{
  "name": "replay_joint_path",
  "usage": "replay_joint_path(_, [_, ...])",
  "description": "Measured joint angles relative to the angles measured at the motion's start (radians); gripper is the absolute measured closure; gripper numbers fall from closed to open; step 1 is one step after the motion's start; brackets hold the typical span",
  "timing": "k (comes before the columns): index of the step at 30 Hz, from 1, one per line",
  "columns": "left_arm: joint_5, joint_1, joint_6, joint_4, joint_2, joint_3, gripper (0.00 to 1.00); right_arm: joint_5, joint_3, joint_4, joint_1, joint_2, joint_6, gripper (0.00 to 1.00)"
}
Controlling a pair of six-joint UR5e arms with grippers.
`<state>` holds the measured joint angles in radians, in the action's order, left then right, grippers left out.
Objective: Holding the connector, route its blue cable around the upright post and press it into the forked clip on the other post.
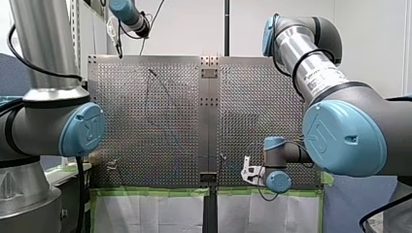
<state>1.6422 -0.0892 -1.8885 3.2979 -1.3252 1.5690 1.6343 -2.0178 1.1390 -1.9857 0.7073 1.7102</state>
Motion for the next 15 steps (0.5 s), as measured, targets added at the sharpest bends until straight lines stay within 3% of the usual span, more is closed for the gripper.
replay_joint_path(9, [0.02, -0.024, 0.005, 0.076, -0.026, -0.07, 0.06, 0.0, 0.0, -0.003, 0.0, 0.0, 0.0, 1.0])
replay_joint_path(15, [0.031, -0.035, 0.017, 0.132, -0.038, -0.06, 0.06, 0.0, 0.0, -0.004, -0.001, 0.0, 0.0, 1.0])
